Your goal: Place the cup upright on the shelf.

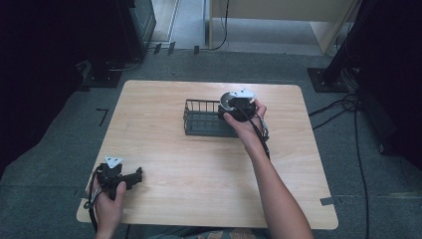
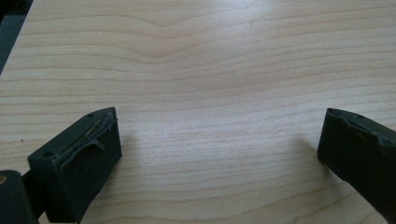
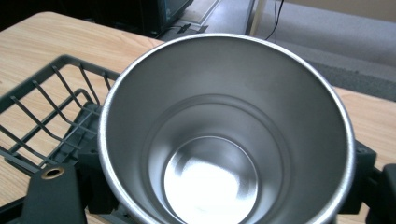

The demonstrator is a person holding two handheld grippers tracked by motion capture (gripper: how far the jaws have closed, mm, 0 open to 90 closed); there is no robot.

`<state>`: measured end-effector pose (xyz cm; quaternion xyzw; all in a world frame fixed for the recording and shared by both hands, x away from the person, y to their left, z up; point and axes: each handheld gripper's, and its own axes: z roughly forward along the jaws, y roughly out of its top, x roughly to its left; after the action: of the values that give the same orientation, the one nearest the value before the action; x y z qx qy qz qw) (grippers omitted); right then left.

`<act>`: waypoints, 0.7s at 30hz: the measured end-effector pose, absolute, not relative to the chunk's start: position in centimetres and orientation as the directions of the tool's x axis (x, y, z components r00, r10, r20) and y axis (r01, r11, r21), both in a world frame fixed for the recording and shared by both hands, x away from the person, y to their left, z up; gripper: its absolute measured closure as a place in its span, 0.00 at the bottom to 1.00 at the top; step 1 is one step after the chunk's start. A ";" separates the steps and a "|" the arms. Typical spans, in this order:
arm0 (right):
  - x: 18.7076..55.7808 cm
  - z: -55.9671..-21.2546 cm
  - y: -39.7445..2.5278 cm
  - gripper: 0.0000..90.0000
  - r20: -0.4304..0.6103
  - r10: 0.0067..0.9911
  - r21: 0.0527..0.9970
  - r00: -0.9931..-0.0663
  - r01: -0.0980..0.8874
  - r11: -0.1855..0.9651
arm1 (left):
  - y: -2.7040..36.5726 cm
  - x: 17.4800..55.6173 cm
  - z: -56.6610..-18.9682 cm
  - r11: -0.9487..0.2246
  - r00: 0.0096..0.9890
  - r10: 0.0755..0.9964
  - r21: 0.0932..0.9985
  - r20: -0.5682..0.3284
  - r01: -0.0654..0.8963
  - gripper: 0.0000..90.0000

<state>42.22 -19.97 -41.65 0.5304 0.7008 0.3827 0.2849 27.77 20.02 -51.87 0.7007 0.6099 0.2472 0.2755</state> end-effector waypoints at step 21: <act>43.1 -43.8 -19.6 0.20 0.026 0.961 0.779 -0.276 0.608 0.153 | 20.0 27.8 -51.9 -0.104 0.133 0.991 0.688 0.011 0.718 0.00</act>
<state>43.13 -19.65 -43.77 0.5472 0.7167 0.3523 0.2506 27.76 20.02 -51.88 0.7005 0.6100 0.2475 0.2755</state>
